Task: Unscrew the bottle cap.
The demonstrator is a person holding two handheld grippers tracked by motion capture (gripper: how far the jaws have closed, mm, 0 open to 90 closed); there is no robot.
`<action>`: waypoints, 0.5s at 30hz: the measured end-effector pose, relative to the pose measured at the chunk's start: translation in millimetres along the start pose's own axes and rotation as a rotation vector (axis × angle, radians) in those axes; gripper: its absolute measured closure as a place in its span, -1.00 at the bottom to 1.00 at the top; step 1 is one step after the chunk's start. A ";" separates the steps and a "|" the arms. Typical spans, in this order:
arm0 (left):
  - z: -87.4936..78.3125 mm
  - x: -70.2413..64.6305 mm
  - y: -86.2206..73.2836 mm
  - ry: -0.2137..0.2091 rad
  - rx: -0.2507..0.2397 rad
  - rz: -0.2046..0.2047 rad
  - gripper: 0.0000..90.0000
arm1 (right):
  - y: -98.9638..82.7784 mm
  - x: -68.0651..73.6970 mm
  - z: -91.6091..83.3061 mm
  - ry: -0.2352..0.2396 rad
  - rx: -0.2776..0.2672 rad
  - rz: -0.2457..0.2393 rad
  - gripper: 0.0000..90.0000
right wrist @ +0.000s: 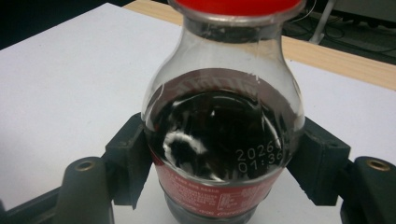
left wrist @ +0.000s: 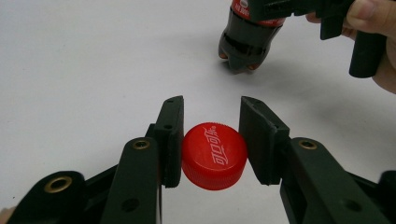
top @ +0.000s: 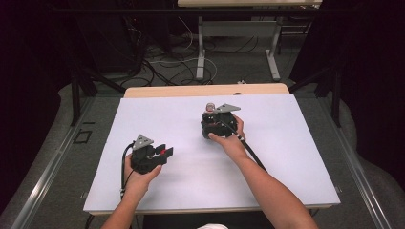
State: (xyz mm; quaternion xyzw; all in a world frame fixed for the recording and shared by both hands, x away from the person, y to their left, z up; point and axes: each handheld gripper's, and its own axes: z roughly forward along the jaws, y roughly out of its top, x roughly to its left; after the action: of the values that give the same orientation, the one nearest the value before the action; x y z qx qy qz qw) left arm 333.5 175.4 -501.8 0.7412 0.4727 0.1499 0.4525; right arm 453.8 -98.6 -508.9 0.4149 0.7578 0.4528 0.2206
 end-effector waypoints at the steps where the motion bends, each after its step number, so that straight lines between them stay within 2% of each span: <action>1: 0.3 -0.3 -0.2 0.000 -0.008 -0.008 0.37 | -1.4 0.3 0.4 -0.005 0.003 -0.005 -0.34; 3: -0.7 0.4 0.3 -0.006 0.005 -0.005 0.37 | -4.2 0.7 1.5 0.001 0.002 -0.001 -0.34; 6: 0.2 0.2 -0.4 0.002 -0.003 -0.002 0.37 | -8.9 1.1 2.6 0.004 0.011 0.003 -0.34; 7: -0.6 0.9 0.1 -0.005 0.011 0.005 0.37 | -10.6 1.6 2.5 0.007 0.001 -0.006 -0.35; 10: 0.1 -0.2 -0.2 -0.006 0.008 -0.006 0.37 | -13.8 3.0 2.4 0.004 -0.018 -0.018 -0.35; 15: 0.3 -0.4 -0.4 -0.005 0.008 -0.005 0.37 | -14.5 3.3 2.3 0.012 -0.012 -0.021 -0.37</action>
State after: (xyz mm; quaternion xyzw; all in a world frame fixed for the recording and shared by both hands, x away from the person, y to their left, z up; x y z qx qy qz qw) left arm 333.3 175.0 -502.2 0.7422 0.4741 0.1448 0.4509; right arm 447.4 -98.3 -522.5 0.4031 0.7607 0.4573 0.2232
